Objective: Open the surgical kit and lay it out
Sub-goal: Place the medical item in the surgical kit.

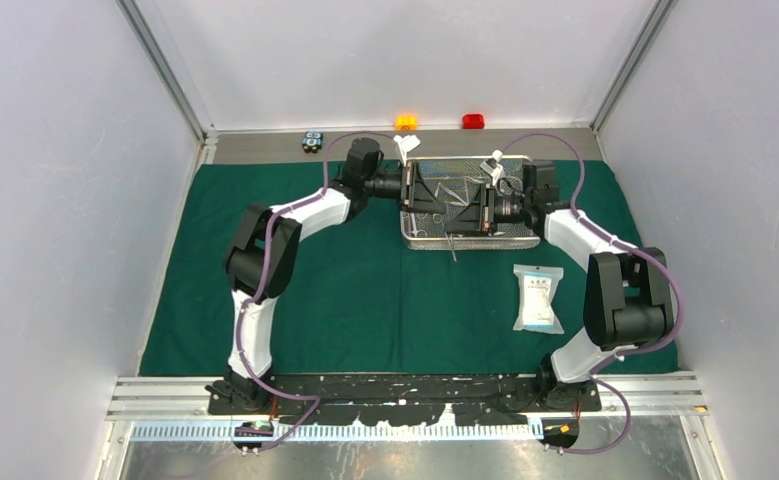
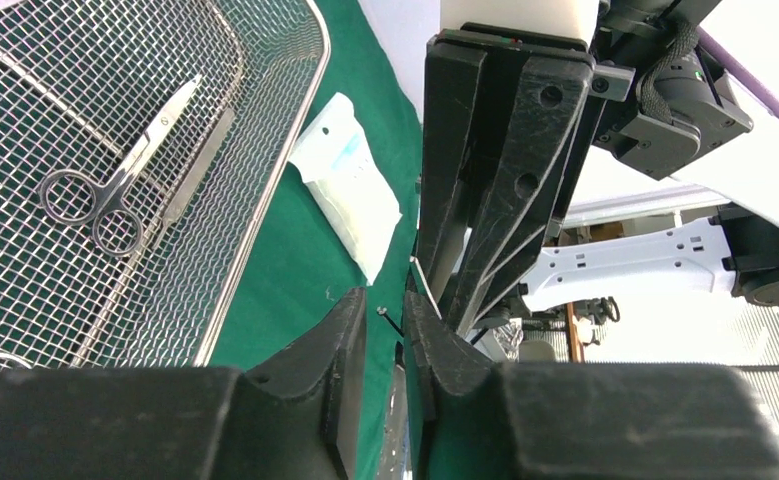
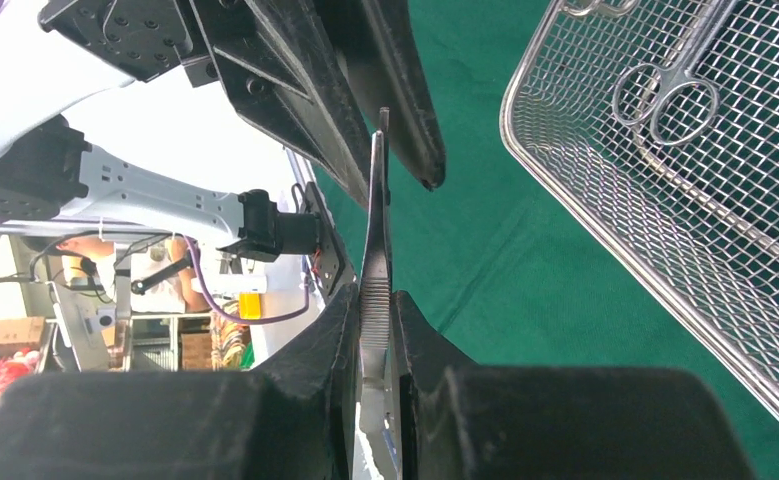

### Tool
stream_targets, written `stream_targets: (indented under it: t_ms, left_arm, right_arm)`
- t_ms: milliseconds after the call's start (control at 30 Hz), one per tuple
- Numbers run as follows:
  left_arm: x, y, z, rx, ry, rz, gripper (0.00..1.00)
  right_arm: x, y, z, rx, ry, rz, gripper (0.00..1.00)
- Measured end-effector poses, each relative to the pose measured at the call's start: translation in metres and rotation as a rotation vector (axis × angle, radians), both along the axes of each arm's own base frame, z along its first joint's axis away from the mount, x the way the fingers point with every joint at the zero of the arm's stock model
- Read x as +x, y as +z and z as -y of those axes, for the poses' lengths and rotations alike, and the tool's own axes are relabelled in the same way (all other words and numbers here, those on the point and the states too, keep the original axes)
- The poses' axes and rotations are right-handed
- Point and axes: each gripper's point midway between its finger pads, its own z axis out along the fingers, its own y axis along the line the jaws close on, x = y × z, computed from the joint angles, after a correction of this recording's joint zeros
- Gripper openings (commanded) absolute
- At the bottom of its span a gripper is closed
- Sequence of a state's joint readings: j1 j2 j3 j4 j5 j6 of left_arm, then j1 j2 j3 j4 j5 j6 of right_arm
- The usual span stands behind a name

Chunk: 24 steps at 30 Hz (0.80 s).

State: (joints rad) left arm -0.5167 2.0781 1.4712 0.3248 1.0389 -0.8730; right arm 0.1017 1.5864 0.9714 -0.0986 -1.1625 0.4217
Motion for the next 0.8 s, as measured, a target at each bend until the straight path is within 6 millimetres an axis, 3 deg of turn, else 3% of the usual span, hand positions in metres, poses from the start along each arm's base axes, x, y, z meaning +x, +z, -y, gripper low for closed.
stream_targets:
  t_ms: [167,333,467,600,800]
  left_arm:
    - [-0.001,0.000,0.001,-0.006,-0.007,-0.017,0.00]
    - [-0.003,0.001,0.000,-0.010,-0.015,-0.035,0.00]
    - [-0.004,0.000,0.001,-0.008,-0.017,-0.026,0.00]
    - [-0.011,-0.013,0.000,0.021,-0.025,-0.026,0.00]
    - [-0.037,-0.040,0.007,0.082,-0.056,-0.068,0.00]
  right_arm:
    - [0.001,-0.004,0.000,-0.002,0.001,-0.011,0.04]
    - [0.000,-0.007,0.001,-0.011,0.011,0.008,0.23]
    - [-0.001,-0.007,0.008,-0.060,0.019,0.012,0.45]
    - [0.000,-0.008,0.033,-0.139,0.001,0.034,0.57]
    - [-0.014,-0.009,0.078,-0.271,-0.056,0.070,0.58]
